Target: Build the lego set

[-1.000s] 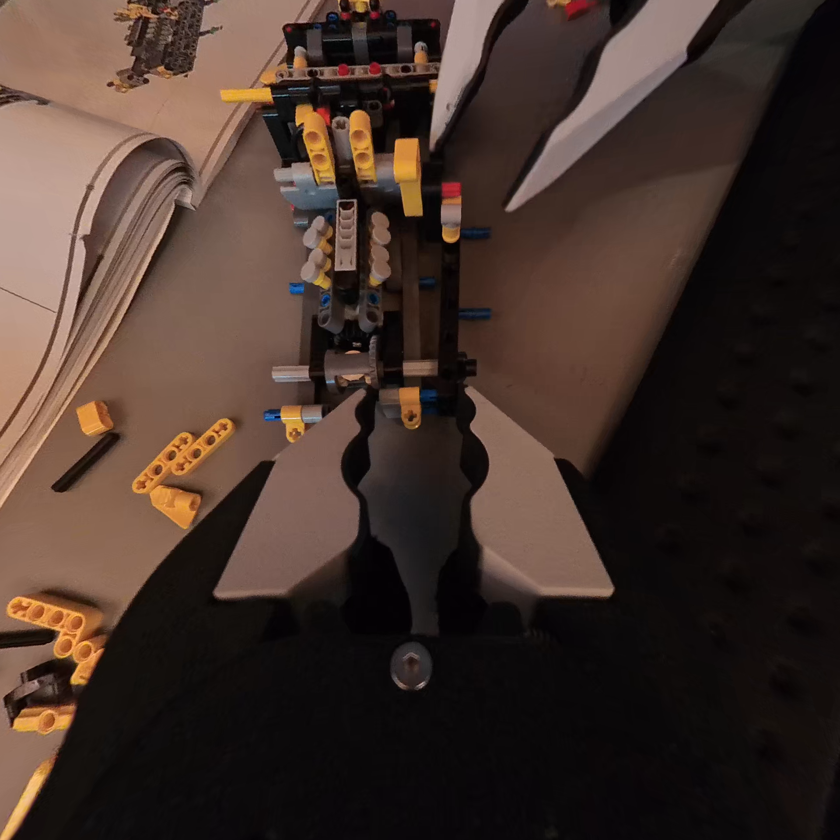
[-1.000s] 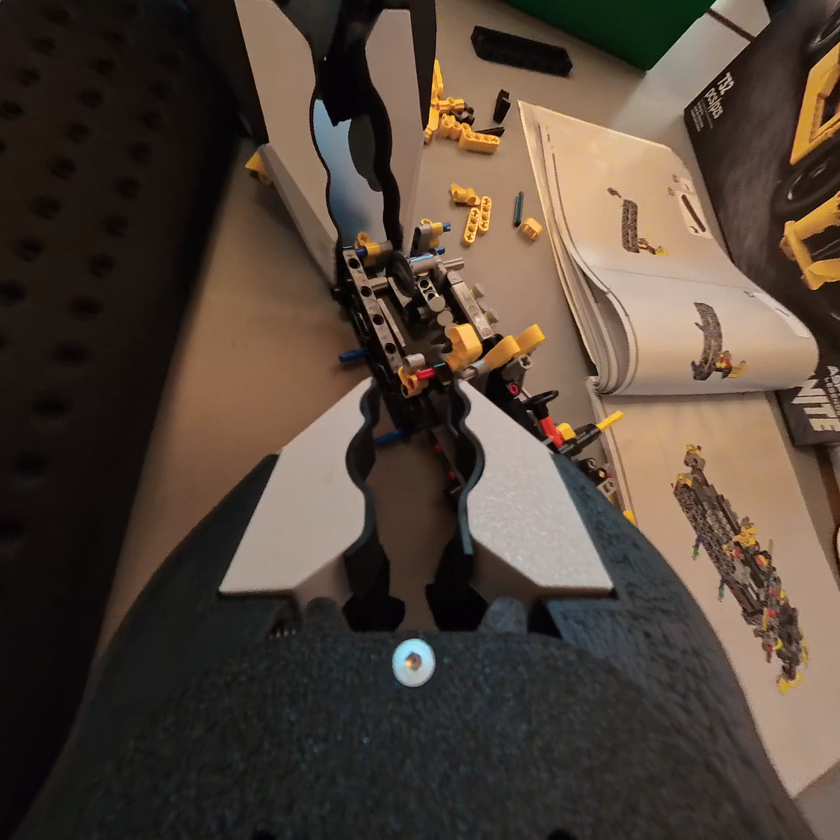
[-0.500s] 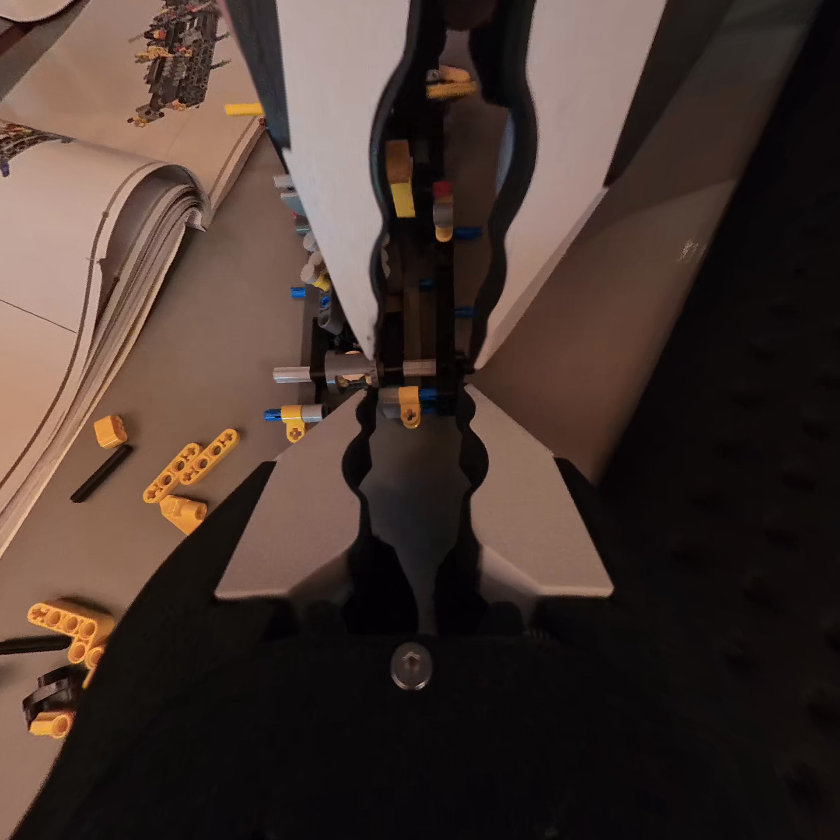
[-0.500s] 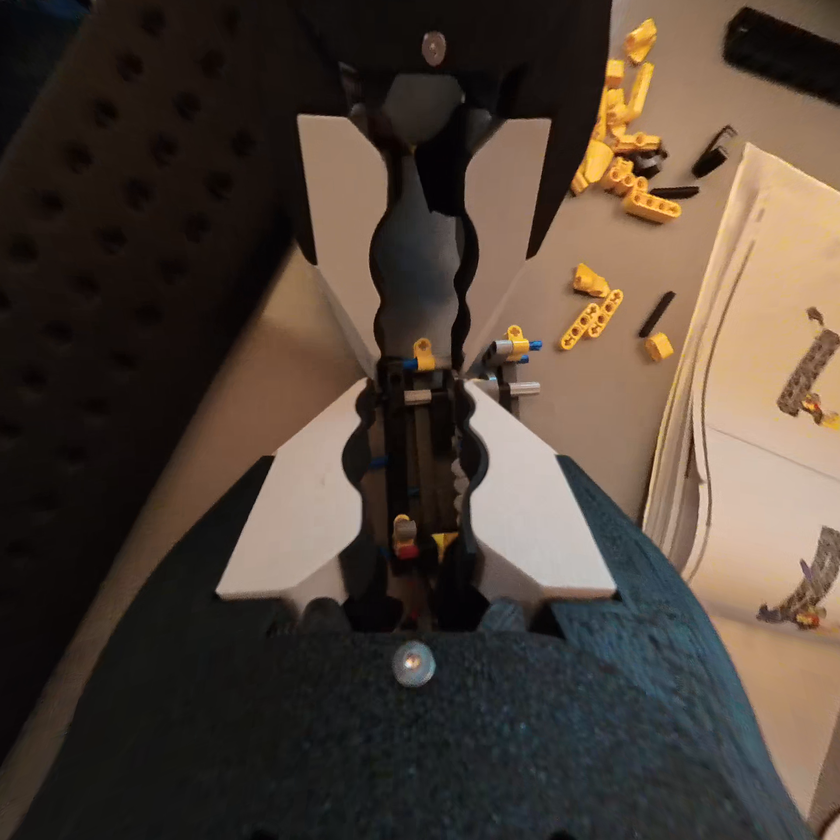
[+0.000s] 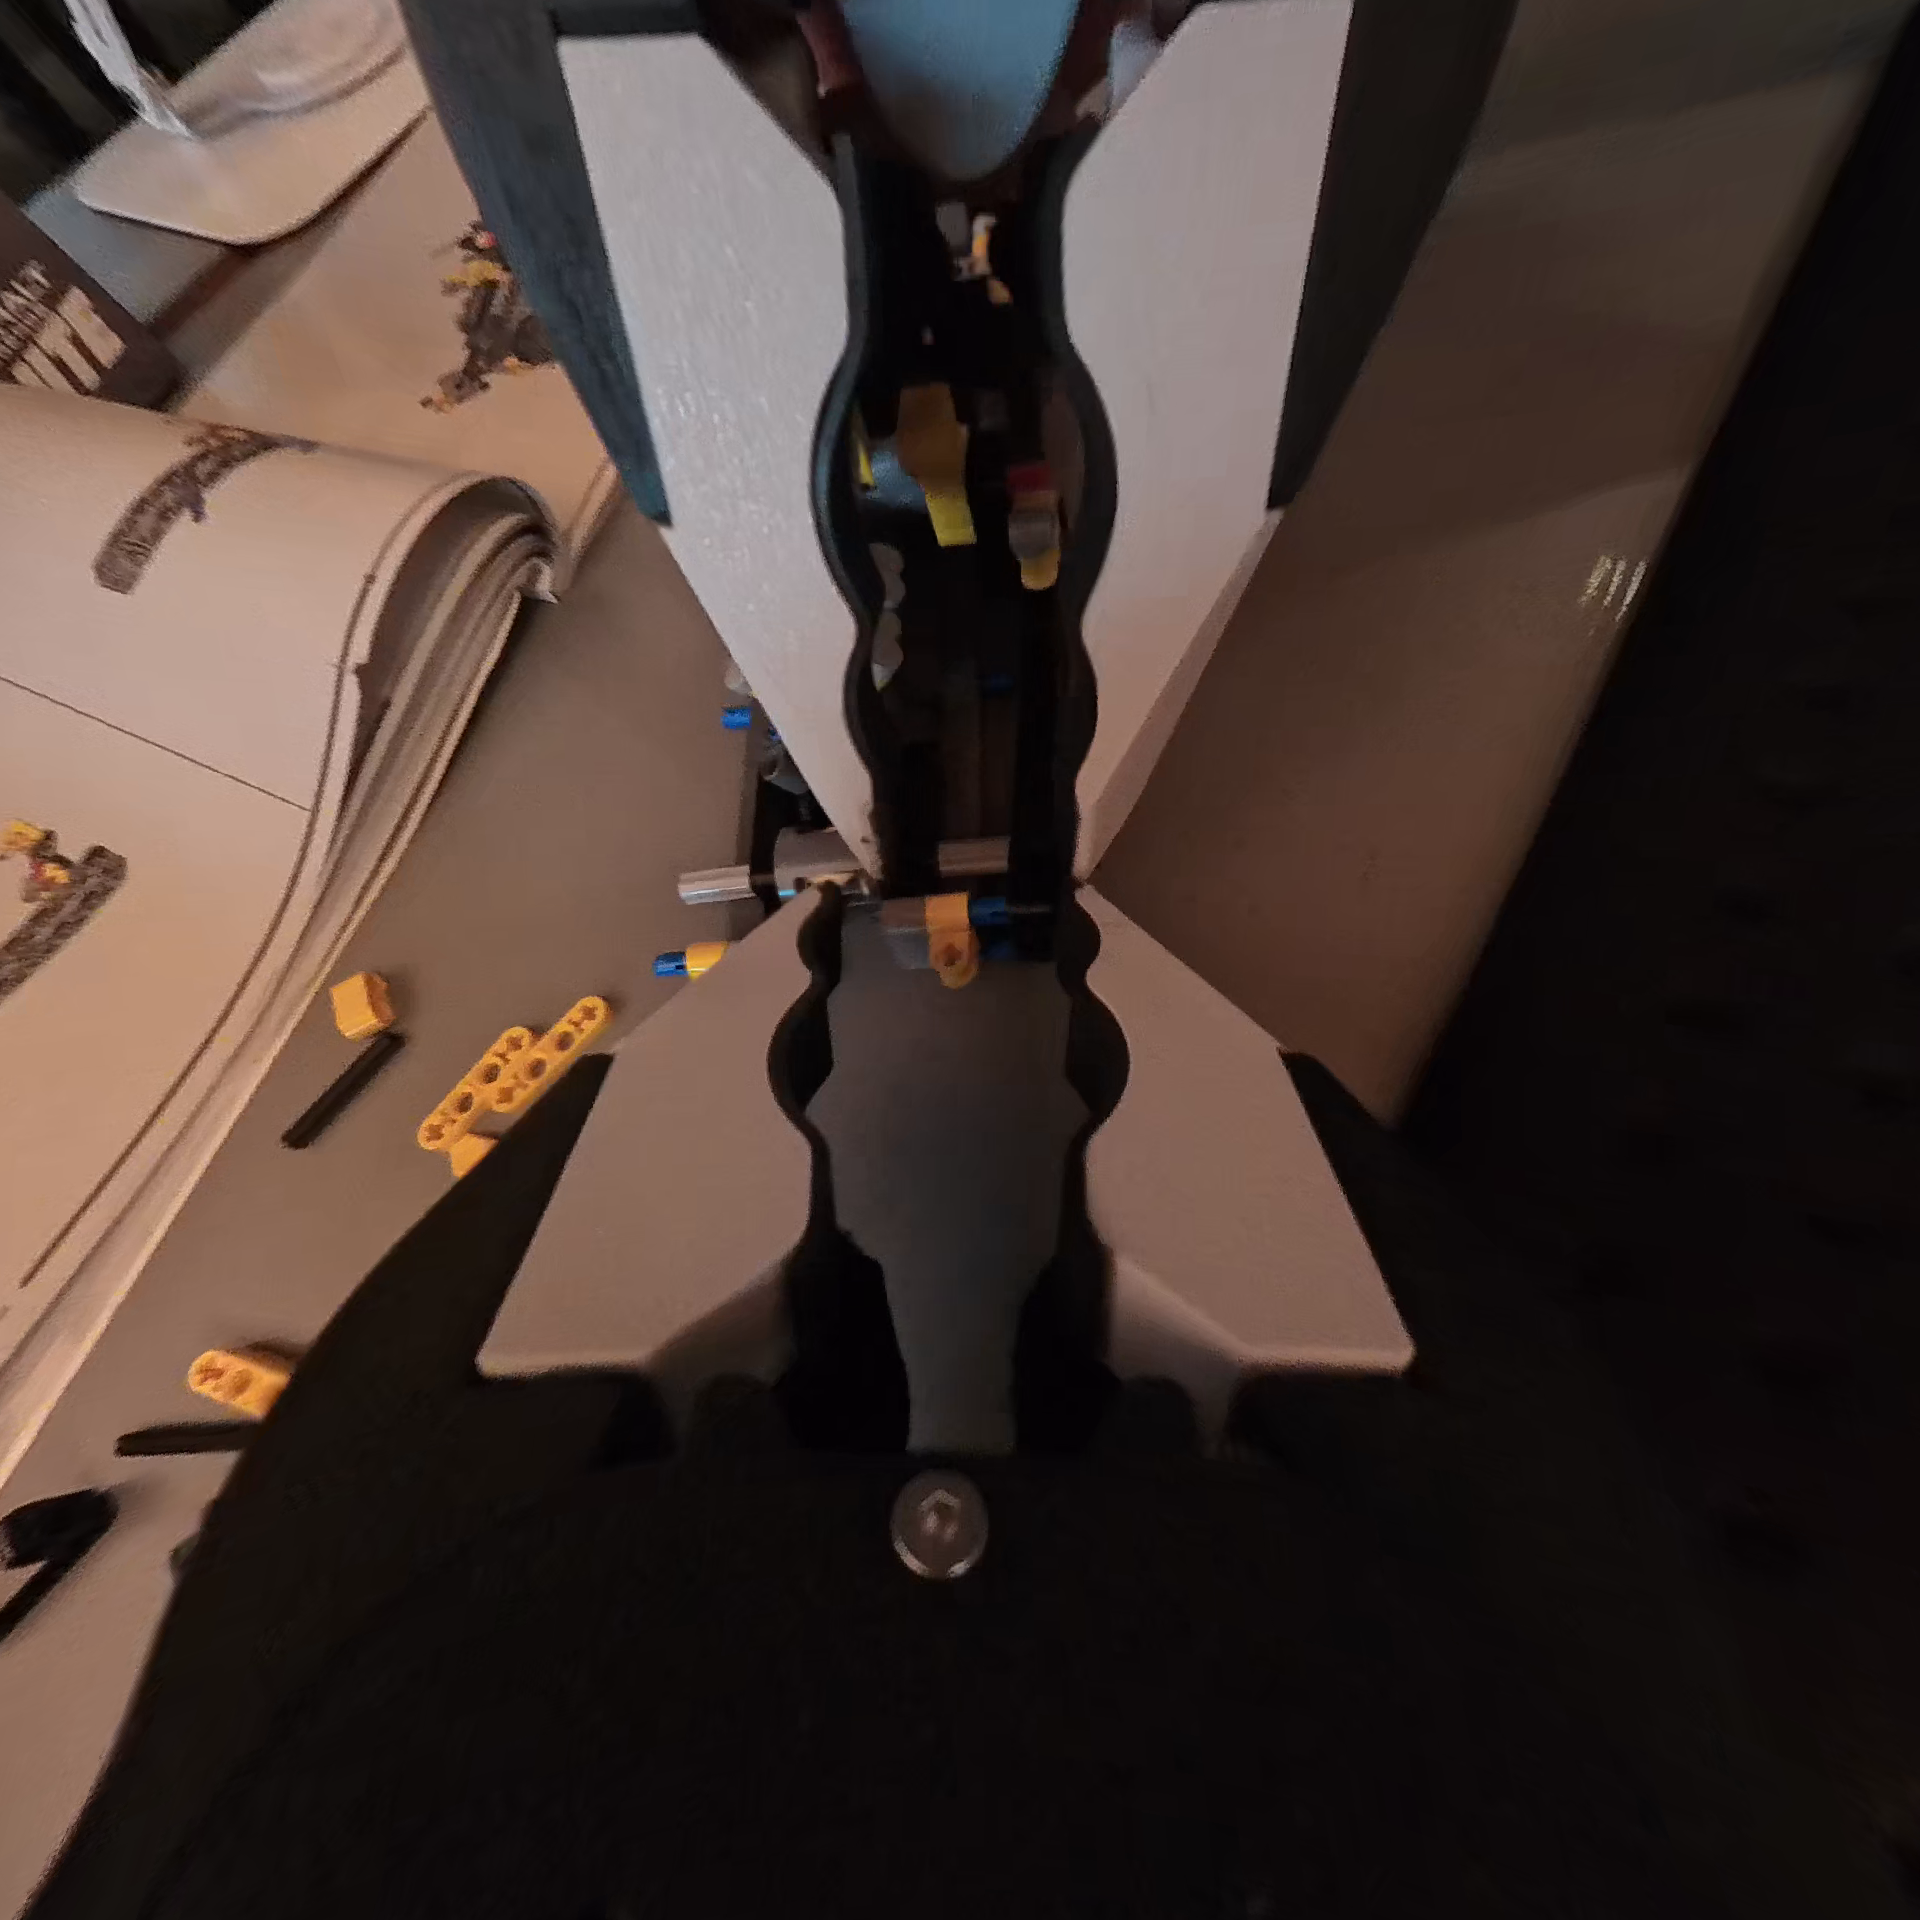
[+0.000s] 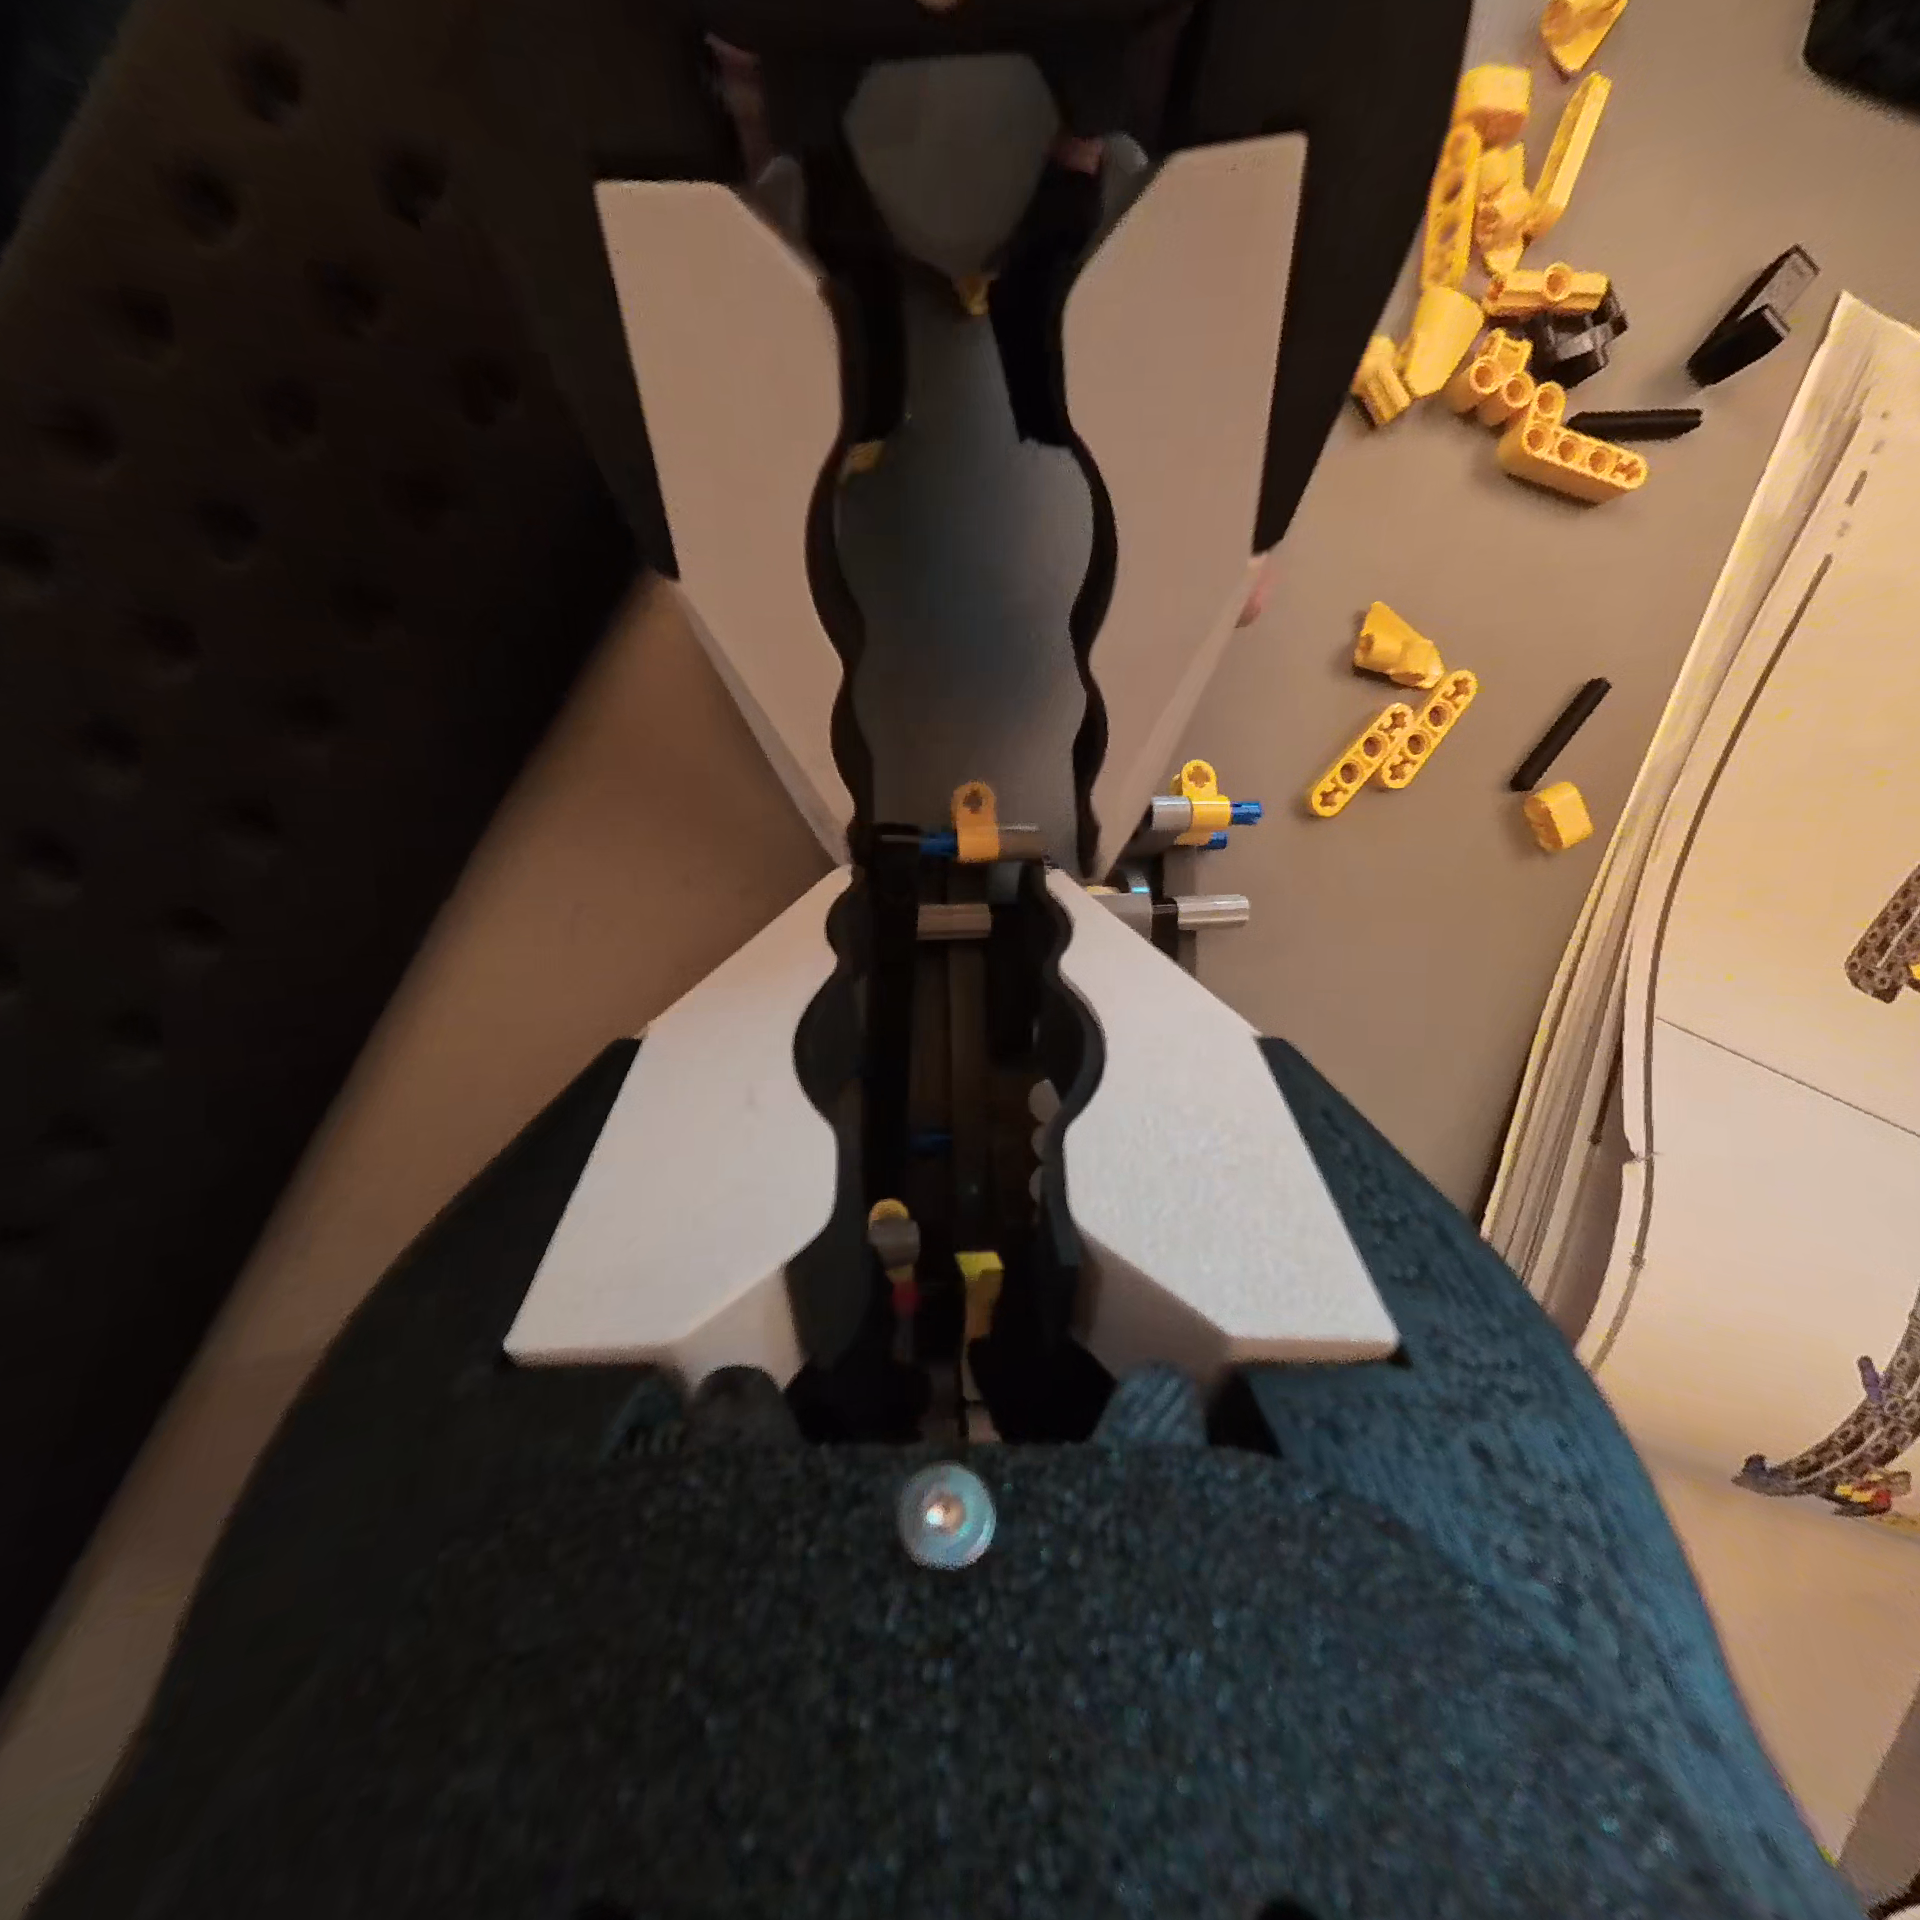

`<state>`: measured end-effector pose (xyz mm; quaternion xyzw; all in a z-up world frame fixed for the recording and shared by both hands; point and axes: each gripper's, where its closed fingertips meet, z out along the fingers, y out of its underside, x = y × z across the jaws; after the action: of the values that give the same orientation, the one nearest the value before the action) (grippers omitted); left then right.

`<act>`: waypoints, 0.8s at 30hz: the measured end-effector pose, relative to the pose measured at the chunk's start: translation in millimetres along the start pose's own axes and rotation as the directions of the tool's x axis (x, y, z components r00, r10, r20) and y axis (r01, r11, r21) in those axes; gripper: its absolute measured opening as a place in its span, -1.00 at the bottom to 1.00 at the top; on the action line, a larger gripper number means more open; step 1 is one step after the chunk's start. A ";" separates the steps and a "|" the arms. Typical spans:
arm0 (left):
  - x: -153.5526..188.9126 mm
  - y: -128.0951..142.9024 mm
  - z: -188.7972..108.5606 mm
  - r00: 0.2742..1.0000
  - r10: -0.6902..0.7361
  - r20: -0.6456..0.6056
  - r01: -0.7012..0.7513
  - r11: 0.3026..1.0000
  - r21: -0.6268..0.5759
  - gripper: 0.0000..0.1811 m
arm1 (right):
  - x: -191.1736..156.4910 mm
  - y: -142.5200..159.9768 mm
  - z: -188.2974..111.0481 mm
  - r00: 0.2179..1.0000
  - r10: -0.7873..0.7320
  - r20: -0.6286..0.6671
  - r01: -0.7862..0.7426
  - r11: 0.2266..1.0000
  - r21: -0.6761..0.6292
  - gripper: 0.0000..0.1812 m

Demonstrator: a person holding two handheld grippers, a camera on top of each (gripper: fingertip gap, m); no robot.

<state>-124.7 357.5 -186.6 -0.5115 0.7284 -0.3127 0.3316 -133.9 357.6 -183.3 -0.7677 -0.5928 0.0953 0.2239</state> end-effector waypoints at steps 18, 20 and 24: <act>-40.9 -6.5 -79.3 0.957 -0.288 -0.027 0.284 0.918 0.275 -0.53 | 4.8 -7.4 8.6 0.998 0.069 0.006 -0.068 0.993 -0.098 -0.36; -41.8 -9.8 -84.0 0.952 -0.302 -0.052 0.303 0.901 0.309 -0.54 | 9.0 -5.5 10.7 0.999 0.030 -0.032 -0.033 0.992 -0.120 -0.36; -37.1 -10.0 -81.6 0.943 -0.312 -0.117 0.333 0.896 0.294 -0.53 | 6.8 -0.7 15.6 0.999 0.040 0.001 -0.040 0.987 -0.156 -0.40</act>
<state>-175.3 399.5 -125.0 -0.5561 0.5861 -0.4907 0.3264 -139.0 367.8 -196.0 -0.7944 -0.5834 0.0548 0.1599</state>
